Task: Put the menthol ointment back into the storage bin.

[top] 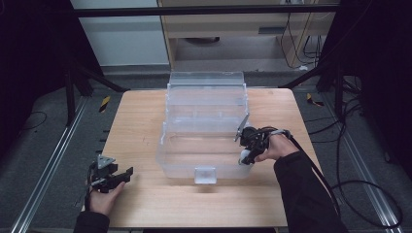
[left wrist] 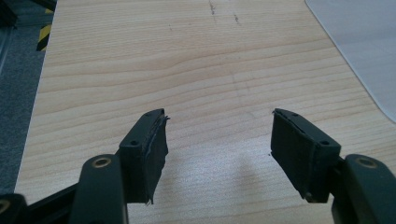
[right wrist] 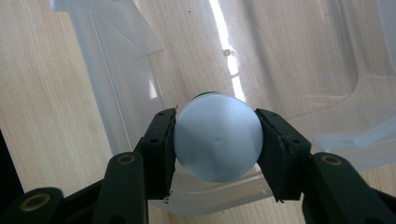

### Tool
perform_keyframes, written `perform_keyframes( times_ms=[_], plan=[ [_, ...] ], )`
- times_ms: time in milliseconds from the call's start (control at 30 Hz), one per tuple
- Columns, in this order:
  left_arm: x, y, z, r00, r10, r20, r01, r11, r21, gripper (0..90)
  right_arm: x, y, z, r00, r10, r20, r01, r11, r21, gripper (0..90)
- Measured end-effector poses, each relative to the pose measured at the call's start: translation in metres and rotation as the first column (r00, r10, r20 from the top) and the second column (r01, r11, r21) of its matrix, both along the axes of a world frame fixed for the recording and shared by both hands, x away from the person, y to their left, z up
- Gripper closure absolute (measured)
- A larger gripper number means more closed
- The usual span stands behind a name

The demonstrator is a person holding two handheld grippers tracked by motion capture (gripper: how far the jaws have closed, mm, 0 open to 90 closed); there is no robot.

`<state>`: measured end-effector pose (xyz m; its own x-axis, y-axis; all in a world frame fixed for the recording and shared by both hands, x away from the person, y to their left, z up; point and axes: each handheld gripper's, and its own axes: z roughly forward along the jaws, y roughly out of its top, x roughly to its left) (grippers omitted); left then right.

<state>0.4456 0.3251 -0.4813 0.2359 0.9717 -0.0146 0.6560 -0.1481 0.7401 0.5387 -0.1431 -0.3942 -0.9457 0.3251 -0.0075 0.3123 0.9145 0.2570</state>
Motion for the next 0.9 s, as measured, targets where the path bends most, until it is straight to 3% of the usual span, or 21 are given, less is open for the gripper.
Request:
perform_keyframes(
  times_ms=[400,900],
  plan=[
    [0.0002,0.0004,-0.0003,1.0000,0.000,-0.001,0.000,1.0000,0.000,35.5,-0.0006,0.0014,-0.0088,0.9998,0.013,-0.016,-0.013,1.000,-0.001,50.2],
    [0.0002,0.0003,-0.0004,1.0000,-0.002,-0.001,0.002,1.0000,-0.001,35.5,-0.0015,0.0010,-0.0085,0.9999,0.008,-0.010,-0.008,1.000,0.000,51.3]
  ],
)
